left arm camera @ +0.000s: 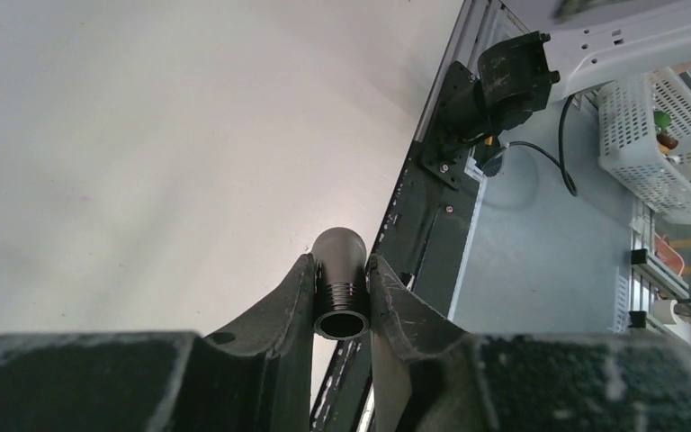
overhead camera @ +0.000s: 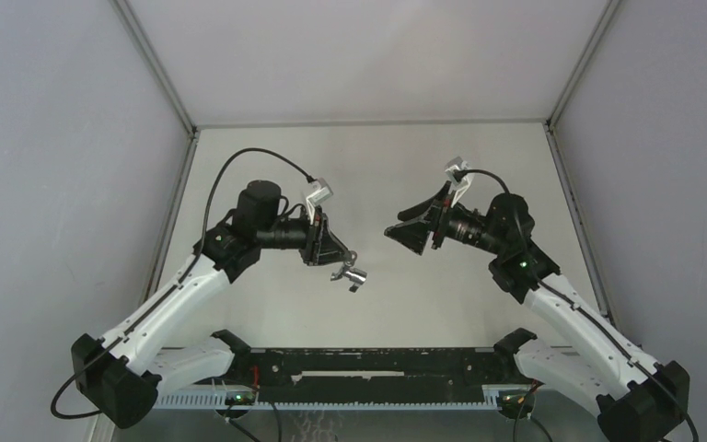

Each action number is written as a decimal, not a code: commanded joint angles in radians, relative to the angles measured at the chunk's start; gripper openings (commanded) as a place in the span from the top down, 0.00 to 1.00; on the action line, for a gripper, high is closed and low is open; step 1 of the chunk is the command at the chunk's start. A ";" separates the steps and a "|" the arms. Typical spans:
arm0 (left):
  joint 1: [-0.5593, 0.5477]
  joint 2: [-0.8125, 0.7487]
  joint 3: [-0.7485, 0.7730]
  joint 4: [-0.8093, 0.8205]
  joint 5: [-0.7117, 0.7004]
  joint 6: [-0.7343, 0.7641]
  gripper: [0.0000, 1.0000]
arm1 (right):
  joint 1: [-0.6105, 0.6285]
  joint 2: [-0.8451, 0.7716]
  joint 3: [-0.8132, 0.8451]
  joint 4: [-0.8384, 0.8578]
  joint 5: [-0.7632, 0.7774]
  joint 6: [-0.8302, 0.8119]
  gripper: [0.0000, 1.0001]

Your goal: Install the water faucets

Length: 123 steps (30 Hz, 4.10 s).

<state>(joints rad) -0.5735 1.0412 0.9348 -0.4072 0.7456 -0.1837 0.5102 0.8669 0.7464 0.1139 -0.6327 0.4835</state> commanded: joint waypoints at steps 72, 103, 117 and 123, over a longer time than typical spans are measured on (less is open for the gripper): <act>0.095 0.006 -0.072 0.420 0.182 -0.488 0.36 | 0.215 0.438 -0.288 1.147 -0.029 0.380 1.00; 0.093 0.036 -0.227 1.203 0.188 -0.961 1.00 | 0.101 0.663 -0.134 1.401 -0.328 0.882 1.00; 0.096 0.017 -0.270 1.267 -0.003 -0.967 1.00 | -0.025 0.598 -0.144 0.997 -0.311 0.898 0.39; 0.095 -0.031 -0.216 0.952 -0.068 -0.800 1.00 | -0.083 0.321 -0.108 0.186 -0.117 0.379 0.27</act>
<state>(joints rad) -0.4732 1.0611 0.6342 0.6975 0.7387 -1.1038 0.4622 1.3449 0.5976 0.8505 -0.9039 1.2392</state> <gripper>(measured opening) 0.299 0.707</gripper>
